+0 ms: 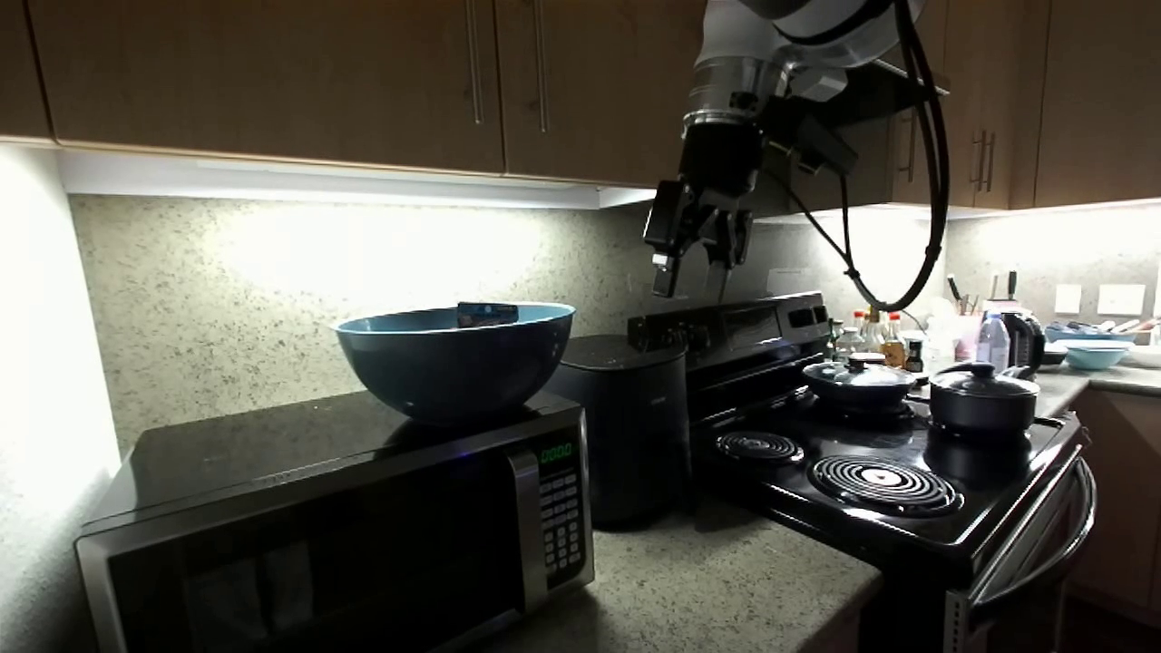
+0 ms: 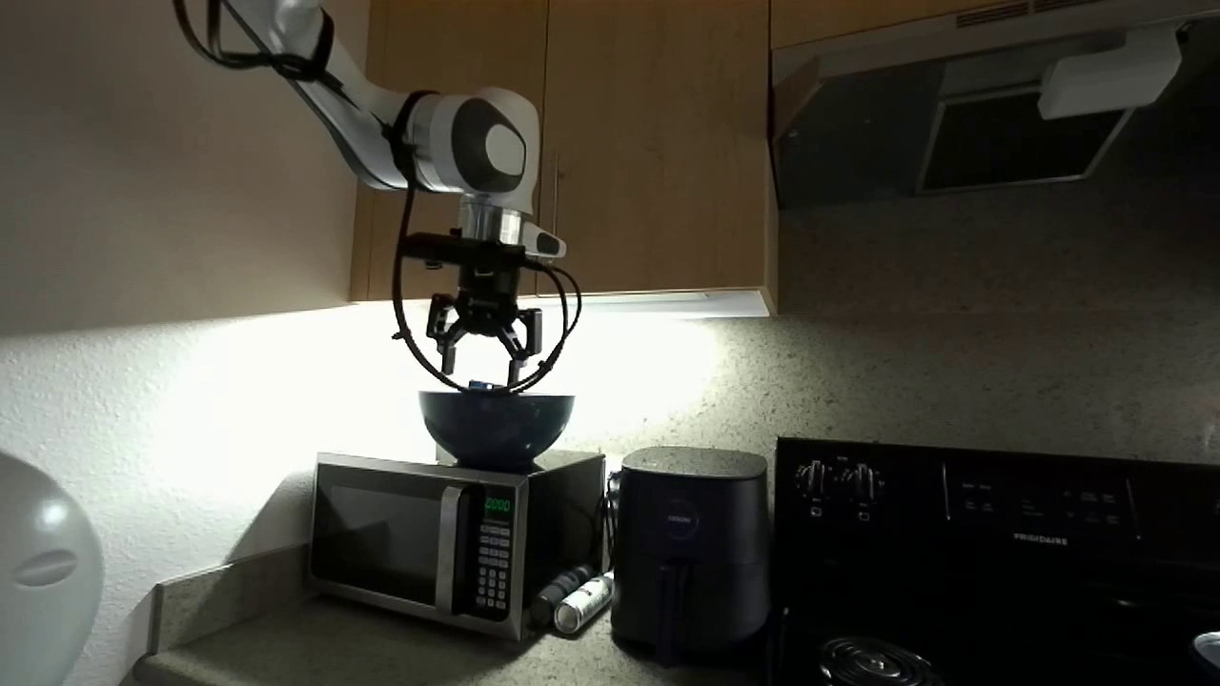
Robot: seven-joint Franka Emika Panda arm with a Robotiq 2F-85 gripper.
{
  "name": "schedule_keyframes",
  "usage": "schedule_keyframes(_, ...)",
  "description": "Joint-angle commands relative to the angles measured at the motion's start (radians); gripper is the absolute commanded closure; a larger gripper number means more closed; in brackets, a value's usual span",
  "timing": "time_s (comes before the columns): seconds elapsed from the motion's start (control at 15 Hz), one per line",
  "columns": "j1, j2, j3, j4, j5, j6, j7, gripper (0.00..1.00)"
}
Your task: Move the bowl to the top of the air fryer
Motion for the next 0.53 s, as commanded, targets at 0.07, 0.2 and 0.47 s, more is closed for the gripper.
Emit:
schedule_keyframes(0.07,-0.005,0.107,0.03,-0.014,0.121,0.204,0.165,0.0)
schedule_keyframes(0.2,-0.003,0.152,0.045,-0.013,0.15,0.341,0.223,0.0)
schedule_keyframes(0.47,-0.004,0.183,0.056,-0.013,0.127,0.465,0.256,0.0)
